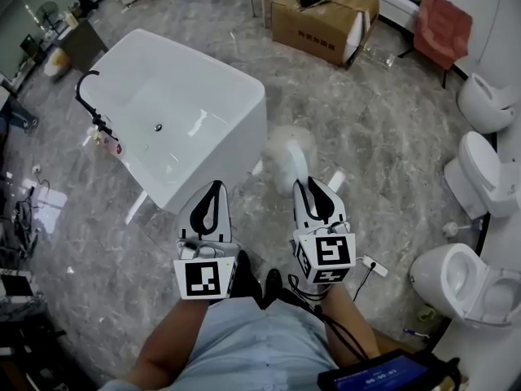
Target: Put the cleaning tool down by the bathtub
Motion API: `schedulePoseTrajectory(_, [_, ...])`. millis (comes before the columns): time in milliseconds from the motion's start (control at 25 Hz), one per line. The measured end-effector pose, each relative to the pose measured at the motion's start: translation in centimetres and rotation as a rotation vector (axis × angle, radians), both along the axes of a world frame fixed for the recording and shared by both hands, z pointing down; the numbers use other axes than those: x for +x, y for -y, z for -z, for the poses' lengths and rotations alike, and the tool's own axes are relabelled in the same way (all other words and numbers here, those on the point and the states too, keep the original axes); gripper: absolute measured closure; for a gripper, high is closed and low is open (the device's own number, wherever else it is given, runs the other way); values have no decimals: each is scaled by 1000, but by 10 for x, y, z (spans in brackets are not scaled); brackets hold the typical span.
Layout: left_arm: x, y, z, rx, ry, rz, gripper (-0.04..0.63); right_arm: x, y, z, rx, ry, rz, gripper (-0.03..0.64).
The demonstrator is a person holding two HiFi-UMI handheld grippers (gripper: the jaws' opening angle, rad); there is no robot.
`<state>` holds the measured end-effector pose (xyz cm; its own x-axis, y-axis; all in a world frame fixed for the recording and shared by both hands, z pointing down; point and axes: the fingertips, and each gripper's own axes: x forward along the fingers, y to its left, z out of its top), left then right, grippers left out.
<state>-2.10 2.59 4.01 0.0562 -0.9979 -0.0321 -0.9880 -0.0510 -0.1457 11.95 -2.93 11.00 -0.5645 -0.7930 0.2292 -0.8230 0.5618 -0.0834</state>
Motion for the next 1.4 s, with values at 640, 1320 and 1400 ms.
schedulePoseTrajectory(640, [-41,63,-35,-65,-22,-15,578,-46,57,-33,-57,-27,0,526])
schedulePoseTrajectory(1320, [-94,175,-103,-175,-87,-85,578,-100,137,-108,-197,-91,-44,526])
schedulePoseTrajectory(1400, [-97,181,-113,-187,-78,-94,578,-102,143,-118,-214,-99,-47,526])
